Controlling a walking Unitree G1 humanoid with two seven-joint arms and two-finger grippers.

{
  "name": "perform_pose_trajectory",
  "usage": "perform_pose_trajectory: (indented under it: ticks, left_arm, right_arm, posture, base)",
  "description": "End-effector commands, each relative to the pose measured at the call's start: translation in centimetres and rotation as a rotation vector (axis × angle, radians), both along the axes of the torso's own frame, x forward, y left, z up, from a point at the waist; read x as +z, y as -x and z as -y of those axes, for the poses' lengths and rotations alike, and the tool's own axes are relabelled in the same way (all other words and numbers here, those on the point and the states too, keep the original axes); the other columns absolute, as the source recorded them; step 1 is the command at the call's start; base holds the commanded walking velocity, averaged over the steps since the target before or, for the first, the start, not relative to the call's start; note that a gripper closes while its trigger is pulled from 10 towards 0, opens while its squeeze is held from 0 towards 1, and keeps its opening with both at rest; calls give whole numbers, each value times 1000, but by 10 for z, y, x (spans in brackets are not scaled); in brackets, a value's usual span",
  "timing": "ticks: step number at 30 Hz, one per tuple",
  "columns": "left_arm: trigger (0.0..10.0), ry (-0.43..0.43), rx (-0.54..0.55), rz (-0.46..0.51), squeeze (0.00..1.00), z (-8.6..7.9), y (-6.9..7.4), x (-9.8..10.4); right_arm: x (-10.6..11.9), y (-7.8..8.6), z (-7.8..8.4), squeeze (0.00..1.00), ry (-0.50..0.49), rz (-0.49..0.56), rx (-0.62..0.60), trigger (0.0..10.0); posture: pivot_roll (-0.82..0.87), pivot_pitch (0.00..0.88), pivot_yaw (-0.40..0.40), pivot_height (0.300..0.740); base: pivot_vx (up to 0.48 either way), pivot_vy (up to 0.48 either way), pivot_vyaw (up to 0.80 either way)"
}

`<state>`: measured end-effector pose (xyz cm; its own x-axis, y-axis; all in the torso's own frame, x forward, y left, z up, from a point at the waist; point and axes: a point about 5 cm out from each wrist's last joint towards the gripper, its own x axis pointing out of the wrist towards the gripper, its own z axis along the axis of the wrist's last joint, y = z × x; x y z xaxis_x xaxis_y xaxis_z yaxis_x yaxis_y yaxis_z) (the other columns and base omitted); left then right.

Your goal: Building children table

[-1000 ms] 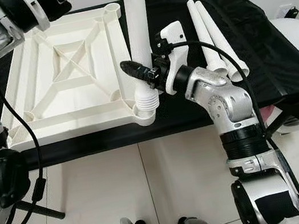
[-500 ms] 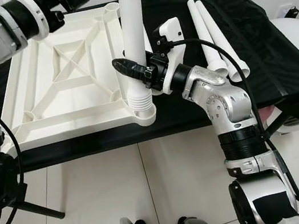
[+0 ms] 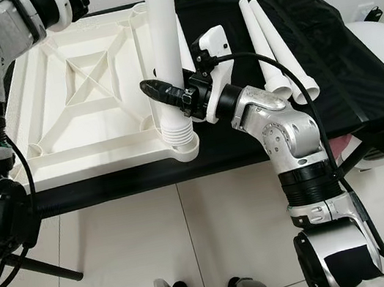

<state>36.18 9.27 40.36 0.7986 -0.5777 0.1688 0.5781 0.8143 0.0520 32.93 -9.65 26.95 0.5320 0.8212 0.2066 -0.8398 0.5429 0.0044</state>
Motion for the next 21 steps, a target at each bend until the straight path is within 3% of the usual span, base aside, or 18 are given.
perform_pose_trajectory:
  ticks: [1, 12, 21]
  left_arm:
    - [10000, -15, -17, 52, 0, 6, 7, 13]
    - [10000, 16, -44, 116, 0, 23, 17, 31]
    - [10000, 21, -86, 121, 0, 33, 21, 32]
  right_arm:
    - [-1, -1, -1, 0, 21, -9, -5, 10000]
    - [-10, -8, -3, 0, 63, -56, -25, 10000]
    - [-12, -8, -7, 0, 87, -54, -7, 10000]
  posture:
    - [-19, 153, 2, 740]
    - [-15, 142, -7, 740]
    - [-15, 135, -6, 740]
  base:
    - [0, 0, 0]
    - [0, 0, 0]
    - [0, 0, 0]
